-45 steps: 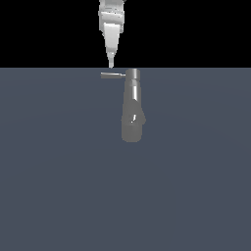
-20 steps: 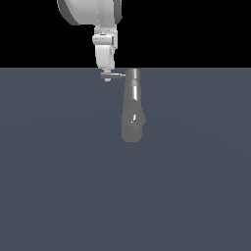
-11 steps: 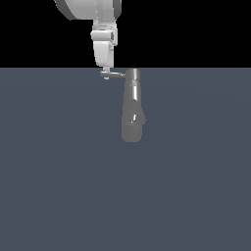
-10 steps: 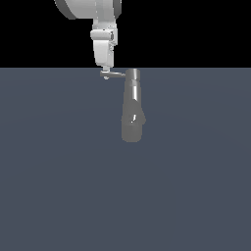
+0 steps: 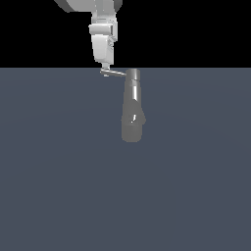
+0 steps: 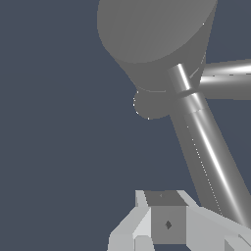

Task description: Turn on the faucet by rotating a designated handle.

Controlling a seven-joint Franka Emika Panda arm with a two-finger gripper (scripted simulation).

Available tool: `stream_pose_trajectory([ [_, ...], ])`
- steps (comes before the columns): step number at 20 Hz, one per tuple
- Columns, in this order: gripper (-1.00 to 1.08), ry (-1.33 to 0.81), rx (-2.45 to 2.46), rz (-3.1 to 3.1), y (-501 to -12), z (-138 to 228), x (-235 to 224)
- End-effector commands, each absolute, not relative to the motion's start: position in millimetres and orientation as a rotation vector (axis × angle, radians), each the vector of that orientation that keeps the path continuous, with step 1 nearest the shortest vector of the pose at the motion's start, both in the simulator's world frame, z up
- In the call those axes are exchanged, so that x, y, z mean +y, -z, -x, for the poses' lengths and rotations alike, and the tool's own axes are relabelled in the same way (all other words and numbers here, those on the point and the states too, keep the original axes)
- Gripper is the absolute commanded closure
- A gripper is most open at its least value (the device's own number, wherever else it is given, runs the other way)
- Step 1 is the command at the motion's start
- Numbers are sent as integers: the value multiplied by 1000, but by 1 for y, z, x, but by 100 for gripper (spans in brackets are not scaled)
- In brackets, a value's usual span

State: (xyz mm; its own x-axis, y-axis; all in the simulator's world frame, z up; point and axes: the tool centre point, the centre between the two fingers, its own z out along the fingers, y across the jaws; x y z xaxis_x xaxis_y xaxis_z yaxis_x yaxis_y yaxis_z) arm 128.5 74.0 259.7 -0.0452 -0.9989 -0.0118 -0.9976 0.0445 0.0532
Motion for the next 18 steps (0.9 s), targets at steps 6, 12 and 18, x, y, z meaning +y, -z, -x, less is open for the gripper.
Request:
stream_pose_trajectory([
  [6,108,83,-2240,-2153,-266,-109,79],
  [12,108,83,-2240,-2153,-272,-97,80],
  [18,108,68,-2256,-2147,-280,-91,62],
])
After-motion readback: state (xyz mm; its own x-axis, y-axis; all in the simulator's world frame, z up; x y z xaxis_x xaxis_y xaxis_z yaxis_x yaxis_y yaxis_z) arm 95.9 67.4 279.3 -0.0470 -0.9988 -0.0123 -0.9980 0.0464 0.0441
